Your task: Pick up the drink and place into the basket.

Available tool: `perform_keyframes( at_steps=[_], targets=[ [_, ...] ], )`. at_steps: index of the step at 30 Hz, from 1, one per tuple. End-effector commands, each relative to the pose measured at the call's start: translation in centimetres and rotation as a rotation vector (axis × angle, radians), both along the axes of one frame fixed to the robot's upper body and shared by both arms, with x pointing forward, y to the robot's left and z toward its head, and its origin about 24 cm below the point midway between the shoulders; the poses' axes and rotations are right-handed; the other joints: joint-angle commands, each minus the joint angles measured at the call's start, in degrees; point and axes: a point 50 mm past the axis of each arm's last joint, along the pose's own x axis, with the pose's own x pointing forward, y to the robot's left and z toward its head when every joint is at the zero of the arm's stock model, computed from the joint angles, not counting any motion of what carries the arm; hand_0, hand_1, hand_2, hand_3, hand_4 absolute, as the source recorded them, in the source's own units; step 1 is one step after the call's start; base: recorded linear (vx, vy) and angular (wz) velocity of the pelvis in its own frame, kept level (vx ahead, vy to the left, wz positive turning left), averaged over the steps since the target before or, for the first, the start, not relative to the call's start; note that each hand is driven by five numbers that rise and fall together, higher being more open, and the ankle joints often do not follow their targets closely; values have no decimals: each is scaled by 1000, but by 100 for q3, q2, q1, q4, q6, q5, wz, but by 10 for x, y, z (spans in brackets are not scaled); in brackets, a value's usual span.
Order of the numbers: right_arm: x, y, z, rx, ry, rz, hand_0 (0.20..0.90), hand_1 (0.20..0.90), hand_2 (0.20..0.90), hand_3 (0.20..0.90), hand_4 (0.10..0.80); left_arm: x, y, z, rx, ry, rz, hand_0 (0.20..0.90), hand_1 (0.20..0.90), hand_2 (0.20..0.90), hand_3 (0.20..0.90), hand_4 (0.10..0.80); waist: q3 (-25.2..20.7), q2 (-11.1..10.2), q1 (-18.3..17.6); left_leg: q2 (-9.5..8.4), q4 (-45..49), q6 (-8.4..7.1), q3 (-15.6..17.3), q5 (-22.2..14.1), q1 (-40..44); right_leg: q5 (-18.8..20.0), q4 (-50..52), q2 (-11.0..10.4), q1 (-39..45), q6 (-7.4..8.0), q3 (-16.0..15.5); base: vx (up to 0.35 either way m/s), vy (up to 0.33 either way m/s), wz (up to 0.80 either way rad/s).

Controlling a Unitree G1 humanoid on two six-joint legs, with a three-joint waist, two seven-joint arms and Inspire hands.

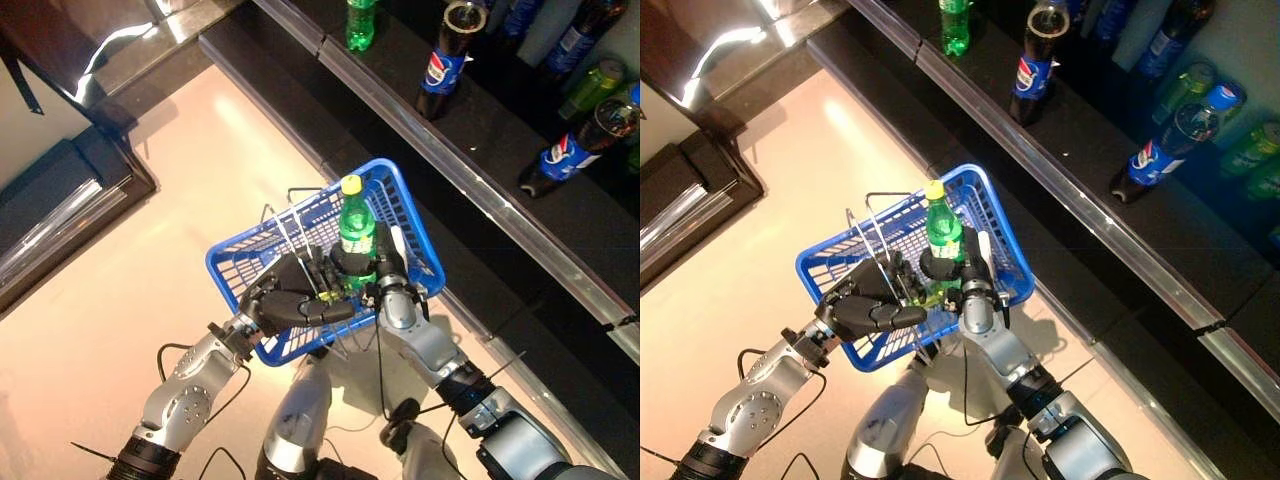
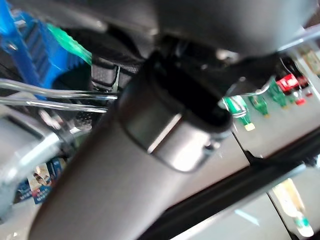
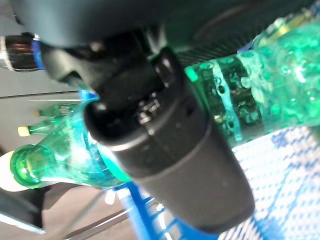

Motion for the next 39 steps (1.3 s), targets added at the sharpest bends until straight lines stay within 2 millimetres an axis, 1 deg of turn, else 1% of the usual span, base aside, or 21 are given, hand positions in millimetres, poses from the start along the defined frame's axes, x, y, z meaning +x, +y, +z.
perform_keyframes(
  at_steps=[1,6,7,10,15,19,21,23,24,27,28,29,32,33,34,35,36,37,39],
  targets=[
    [8,47,72,254,-287,81,300,300,300,200,100,-35,-29,111,-278,-604,-309,300,300,300,200,100,-878,-120,-3,-292,472,453,-18,-100,-162,496,-376,74,321,-516,-225,15,-3,5],
    [17,44,48,325,-168,18,300,300,300,200,100,-39,-36,122,-309,-676,-380,300,300,300,200,100,-782,-106,34,-312,526,455,-15,-145,-224,482,-305,53,251,-509,-212,0,0,0],
    [18,46,40,349,-124,20,300,300,300,200,100,-42,-40,129,-325,-711,-420,300,300,300,200,100,-740,-92,25,-316,529,460,-13,-141,-251,492,-277,47,204,-508,-203,-32,15,2],
    [20,52,31,378,-65,43,300,300,300,200,100,-46,-48,138,-335,-757,-495,300,300,300,200,100,-690,-80,11,-326,509,472,-24,-124,-283,507,-253,43,145,-516,-188,-26,17,3],
    [18,66,28,367,-33,109,300,300,300,200,100,-49,-63,147,-308,-793,-543,300,300,300,200,100,-600,-67,-49,-356,497,487,-16,-78,-376,562,-206,23,-11,-500,-132,-27,21,1],
    [18,74,31,366,-27,156,300,300,300,200,100,-47,-68,151,-288,-808,-525,300,300,300,200,100,-530,-62,-82,-372,487,496,-2,-42,-437,595,-146,10,-135,-488,-100,-18,15,0],
    [19,77,32,402,-3,178,300,300,300,200,100,-45,-67,152,-289,-808,-512,300,300,300,200,100,-505,-64,-82,-384,490,503,5,-26,-467,607,-115,-1,-186,-478,-84,-29,32,0],
    [18,79,29,511,53,199,300,300,300,200,100,-44,-67,152,-286,-809,-507,300,300,300,200,100,-481,-70,-60,-392,490,504,-1,-22,-479,604,-97,-9,-205,-476,-98,0,0,0],
    [18,79,28,522,58,202,300,300,300,200,100,-44,-67,152,-285,-809,-507,300,300,300,200,100,-479,-71,-58,-392,491,504,-2,-22,-480,603,-94,-10,-206,-476,-100,0,0,0],
    [20,82,23,753,146,231,300,300,300,200,100,-45,-69,155,-275,-800,-509,300,300,300,200,100,-458,-104,7,-404,512,514,-17,-28,-512,605,-53,-28,-228,-464,-157,0,0,0],
    [22,82,24,790,158,245,300,300,300,200,100,-45,-70,155,-274,-799,-512,300,300,300,200,100,-451,-115,23,-405,517,515,-19,-28,-520,606,-44,-30,-234,-461,-168,6,-31,2],
    [24,82,24,866,181,261,300,300,300,200,100,-45,-70,155,-272,-797,-517,300,300,300,200,100,-443,-125,46,-407,527,517,-25,-26,-537,607,-27,-32,-247,-458,-186,0,0,0],
    [27,81,25,972,213,290,300,300,300,200,100,-44,-69,156,-273,-794,-524,300,300,300,200,100,-436,-136,77,-412,535,521,-35,-23,-555,611,-12,-33,-262,-453,-210,2,-5,1],
    [29,78,26,1088,239,312,300,300,300,200,100,-44,-68,156,-273,-791,-531,300,300,300,200,100,-428,-142,102,-405,535,522,-38,-18,-563,617,-1,-37,-269,-446,-240,7,-11,6],
    [30,77,26,1140,246,318,300,300,300,200,100,-44,-66,156,-274,-789,-537,300,300,300,200,100,-425,-146,117,-405,536,524,-38,-17,-566,618,10,-42,-276,-443,-255,16,-7,5],
    [32,74,28,1264,264,335,300,300,300,200,100,-45,-64,155,-278,-785,-547,300,300,300,200,100,-424,-149,145,-416,545,529,-44,-10,-584,629,22,-52,-293,-437,-281,0,0,0],
    [33,74,28,1265,264,335,300,300,300,200,100,-45,-64,155,-278,-785,-547,300,300,300,200,100,-424,-150,146,-416,545,529,-44,-10,-585,629,22,-52,-294,-437,-281,0,0,0],
    [34,71,31,1345,277,357,300,300,300,200,100,-45,-63,155,-281,-785,-551,300,300,300,200,100,-412,-142,154,-425,560,539,-39,-7,-609,633,60,-68,-338,-426,-294,0,0,0],
    [35,68,35,1425,294,406,300,300,300,200,100,-46,-59,155,-287,-782,-556,300,300,300,200,100,-413,-133,172,-441,579,552,-23,-5,-651,640,115,-103,-407,-418,-310,36,25,2]
  ],
)
